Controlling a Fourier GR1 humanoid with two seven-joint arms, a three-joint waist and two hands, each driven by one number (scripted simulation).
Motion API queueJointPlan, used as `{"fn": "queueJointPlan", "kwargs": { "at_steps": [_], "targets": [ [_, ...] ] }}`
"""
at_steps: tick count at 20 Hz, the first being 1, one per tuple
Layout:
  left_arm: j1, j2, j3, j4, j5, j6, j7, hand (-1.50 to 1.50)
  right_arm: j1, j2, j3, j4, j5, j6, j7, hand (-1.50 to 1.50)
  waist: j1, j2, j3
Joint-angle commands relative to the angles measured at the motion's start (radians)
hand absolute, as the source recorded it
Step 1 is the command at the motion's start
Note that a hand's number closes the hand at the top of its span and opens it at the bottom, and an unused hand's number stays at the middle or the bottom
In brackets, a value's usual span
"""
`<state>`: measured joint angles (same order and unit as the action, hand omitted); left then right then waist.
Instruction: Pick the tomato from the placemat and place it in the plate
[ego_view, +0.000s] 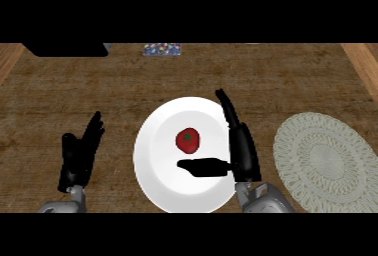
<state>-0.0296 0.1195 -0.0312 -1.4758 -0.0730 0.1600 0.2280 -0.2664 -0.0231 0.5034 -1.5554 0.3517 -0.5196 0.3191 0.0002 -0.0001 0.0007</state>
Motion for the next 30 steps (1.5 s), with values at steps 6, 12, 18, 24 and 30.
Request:
{"fn": "queueJointPlan", "kwargs": {
  "at_steps": [6,12,18,24,30],
  "targets": [
    [-0.019,-0.013,0.03,0.009,0.0,-0.018,0.006,0.0,0.112,0.022,-0.006,0.053,-0.059,0.032,-0.258,-1.5,0.001,0.0,-0.001],
    [-0.038,-0.012,0.025,-0.023,-0.031,-0.018,0.051,0.0,0.094,0.023,0.027,0.05,0.01,-0.041,-0.154,-1.5,0.0,0.0,-0.001],
    [0.053,-0.022,0.033,0.013,-0.013,-0.049,-0.068,0.0,0.013,0.023,0.065,0.232,0.001,-0.151,-0.162,-1.5,0.005,0.0,-0.001],
    [-0.01,-0.006,0.058,-0.011,-0.014,-0.058,0.019,0.0,0.056,-0.017,-0.075,0.167,0.001,-0.018,-0.192,-1.5,0.0,0.0,-0.001],
    [-0.034,-0.006,0.075,0.031,-0.007,-0.07,-0.01,0.0,0.205,-0.074,-0.071,0.062,0.035,0.003,-0.199,-1.5,-0.003,-0.001,-0.001]
  ]
}}
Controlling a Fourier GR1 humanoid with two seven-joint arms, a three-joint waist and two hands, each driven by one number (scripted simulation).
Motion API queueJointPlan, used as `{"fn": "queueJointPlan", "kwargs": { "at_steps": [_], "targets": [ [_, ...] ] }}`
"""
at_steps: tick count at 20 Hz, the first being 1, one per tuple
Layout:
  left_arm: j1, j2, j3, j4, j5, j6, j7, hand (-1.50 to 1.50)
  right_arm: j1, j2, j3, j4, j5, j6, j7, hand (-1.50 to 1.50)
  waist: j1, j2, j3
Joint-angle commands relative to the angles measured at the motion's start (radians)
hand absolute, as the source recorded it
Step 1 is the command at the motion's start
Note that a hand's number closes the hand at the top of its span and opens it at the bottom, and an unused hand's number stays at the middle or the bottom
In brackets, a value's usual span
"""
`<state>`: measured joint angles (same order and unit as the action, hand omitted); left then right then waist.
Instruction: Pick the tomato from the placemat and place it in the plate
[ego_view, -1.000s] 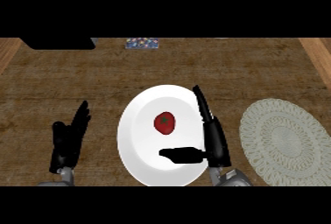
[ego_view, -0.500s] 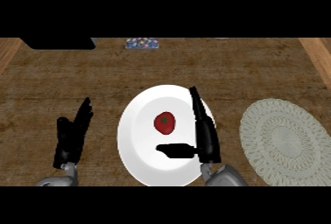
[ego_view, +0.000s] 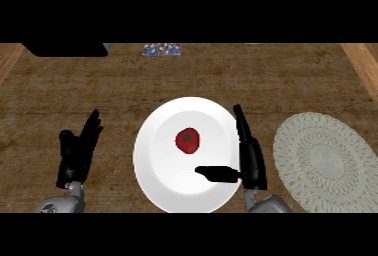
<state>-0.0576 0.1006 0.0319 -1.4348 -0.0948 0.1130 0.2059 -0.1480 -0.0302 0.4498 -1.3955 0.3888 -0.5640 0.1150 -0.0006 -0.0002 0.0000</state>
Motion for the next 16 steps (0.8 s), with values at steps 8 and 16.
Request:
{"fn": "queueJointPlan", "kwargs": {
  "at_steps": [8,16],
  "targets": [
    [0.008,-0.039,-0.023,-0.045,-0.036,0.03,0.047,0.0,0.097,-0.04,-0.117,-0.098,0.034,0.109,-0.005,-1.5,0.0,0.0,0.0],
    [0.045,-0.03,-0.01,-0.019,-0.027,-0.007,-0.033,0.0,0.096,-0.031,-0.248,0.03,-0.047,0.094,-0.213,-1.5,0.001,0.0,0.0]
  ]
}}
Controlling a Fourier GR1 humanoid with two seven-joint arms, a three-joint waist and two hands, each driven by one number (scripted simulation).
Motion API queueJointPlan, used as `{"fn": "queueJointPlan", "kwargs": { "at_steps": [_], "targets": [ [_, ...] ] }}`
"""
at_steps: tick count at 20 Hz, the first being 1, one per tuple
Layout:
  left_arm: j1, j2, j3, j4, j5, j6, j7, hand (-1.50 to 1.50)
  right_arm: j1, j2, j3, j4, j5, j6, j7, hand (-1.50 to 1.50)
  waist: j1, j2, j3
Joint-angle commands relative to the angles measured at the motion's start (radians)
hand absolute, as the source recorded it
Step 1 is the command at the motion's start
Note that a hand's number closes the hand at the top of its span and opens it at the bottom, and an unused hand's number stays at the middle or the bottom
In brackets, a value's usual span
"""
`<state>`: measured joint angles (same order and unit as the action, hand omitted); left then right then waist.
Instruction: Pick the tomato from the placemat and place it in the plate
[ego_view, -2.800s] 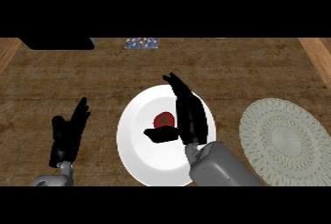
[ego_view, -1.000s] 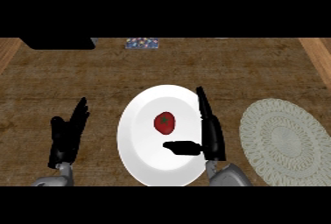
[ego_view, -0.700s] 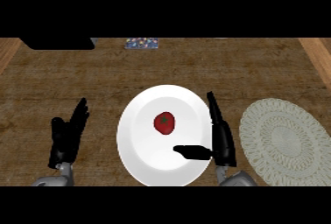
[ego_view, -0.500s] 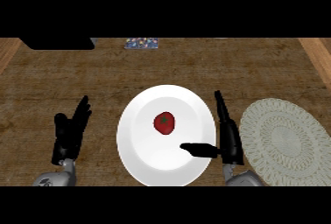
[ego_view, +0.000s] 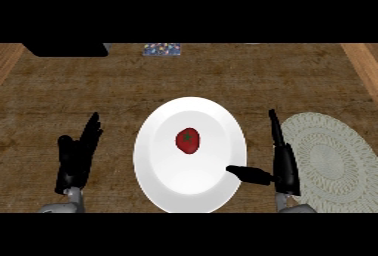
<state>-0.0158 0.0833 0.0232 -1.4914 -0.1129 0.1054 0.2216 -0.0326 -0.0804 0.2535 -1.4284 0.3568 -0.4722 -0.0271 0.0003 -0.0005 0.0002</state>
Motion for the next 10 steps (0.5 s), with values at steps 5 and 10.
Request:
{"fn": "queueJointPlan", "kwargs": {
  "at_steps": [5,10],
  "targets": [
    [0.017,-0.003,-0.005,-0.037,0.009,-0.025,0.026,0.0,0.052,-0.015,-0.086,-0.033,0.015,-0.015,-0.002,-1.5,0.0,0.0,0.0],
    [0.0,-0.007,-0.01,-0.07,-0.014,-0.009,0.07,0.0,0.037,-0.024,-0.14,-0.017,-0.002,0.03,-0.023,-1.5,0.0,0.0,0.0]
  ]
}}
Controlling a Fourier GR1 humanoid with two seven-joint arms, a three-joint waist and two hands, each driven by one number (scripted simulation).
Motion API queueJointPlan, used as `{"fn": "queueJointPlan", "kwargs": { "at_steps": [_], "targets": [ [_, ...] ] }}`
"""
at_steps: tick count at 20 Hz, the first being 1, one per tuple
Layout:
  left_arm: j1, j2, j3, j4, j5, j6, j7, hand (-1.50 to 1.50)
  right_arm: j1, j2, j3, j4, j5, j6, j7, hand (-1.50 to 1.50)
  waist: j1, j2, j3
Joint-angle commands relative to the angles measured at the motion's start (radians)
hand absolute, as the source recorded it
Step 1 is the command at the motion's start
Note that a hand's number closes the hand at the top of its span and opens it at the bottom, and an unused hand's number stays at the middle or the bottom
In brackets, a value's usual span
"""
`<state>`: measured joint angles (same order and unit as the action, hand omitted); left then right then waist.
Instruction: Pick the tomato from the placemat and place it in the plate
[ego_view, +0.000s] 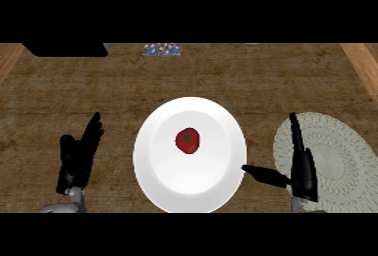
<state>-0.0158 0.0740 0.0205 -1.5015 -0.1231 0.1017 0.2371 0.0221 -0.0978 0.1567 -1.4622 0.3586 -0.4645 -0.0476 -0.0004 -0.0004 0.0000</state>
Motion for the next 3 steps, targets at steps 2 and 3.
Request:
{"fn": "queueJointPlan", "kwargs": {
  "at_steps": [2,3],
  "targets": [
    [-0.003,-0.012,0.009,0.049,-0.001,0.004,-0.054,0.0,0.036,-0.027,-0.027,-0.026,0.033,0.028,0.028,-1.5,-0.001,0.0,0.0],
    [0.003,0.007,0.035,0.042,0.023,-0.017,-0.049,0.0,0.026,0.006,-0.03,-0.02,0.044,0.0,0.031,-1.5,0.0,0.0,0.0]
  ]
}}
